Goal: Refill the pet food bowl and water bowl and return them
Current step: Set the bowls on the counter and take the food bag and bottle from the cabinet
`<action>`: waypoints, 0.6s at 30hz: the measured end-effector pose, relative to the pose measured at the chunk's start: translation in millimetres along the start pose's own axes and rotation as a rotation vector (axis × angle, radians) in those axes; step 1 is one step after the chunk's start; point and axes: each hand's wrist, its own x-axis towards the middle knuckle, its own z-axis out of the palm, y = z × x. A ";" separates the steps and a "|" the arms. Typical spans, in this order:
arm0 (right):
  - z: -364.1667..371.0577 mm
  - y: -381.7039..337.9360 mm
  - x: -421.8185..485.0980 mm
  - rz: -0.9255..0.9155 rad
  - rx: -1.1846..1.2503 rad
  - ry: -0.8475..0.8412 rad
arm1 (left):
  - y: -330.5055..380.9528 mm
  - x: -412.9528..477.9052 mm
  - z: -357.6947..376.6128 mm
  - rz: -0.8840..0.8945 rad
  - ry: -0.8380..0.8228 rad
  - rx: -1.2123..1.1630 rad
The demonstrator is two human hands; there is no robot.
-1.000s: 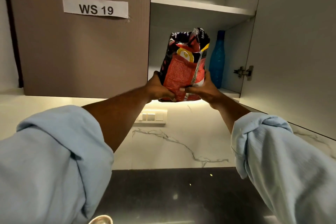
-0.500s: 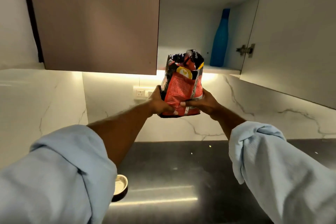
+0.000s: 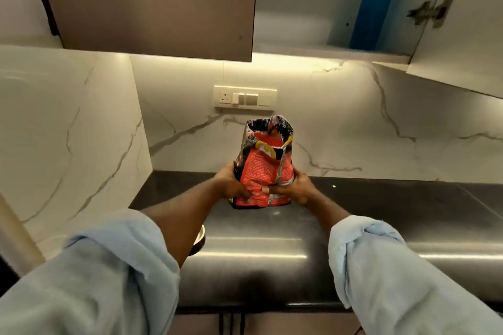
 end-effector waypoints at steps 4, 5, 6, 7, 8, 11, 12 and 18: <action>6.8 52.0 29.4 0.047 0.014 -0.052 | -28.7 29.8 14.9 -0.102 0.009 0.076; 9.2 62.1 36.0 0.049 0.022 -0.059 | -35.2 35.7 17.9 -0.120 0.016 0.085; 11.7 73.3 45.6 0.057 0.022 -0.069 | -43.4 43.6 21.6 -0.139 0.031 0.093; 14.5 82.7 54.5 0.065 0.016 -0.074 | -50.6 49.7 24.0 -0.157 0.051 0.103; 18.4 91.8 64.0 0.077 0.008 -0.086 | -59.3 56.1 26.4 -0.175 0.072 0.111; 31.0 113.9 88.8 0.102 -0.026 -0.134 | -83.3 70.2 30.8 -0.218 0.124 0.127; 36.0 118.9 95.7 0.097 -0.041 -0.141 | -89.7 73.9 31.2 -0.225 0.144 0.134; 75.6 152.1 127.3 0.087 -0.087 -0.168 | -130.0 94.3 25.1 -0.312 0.207 0.133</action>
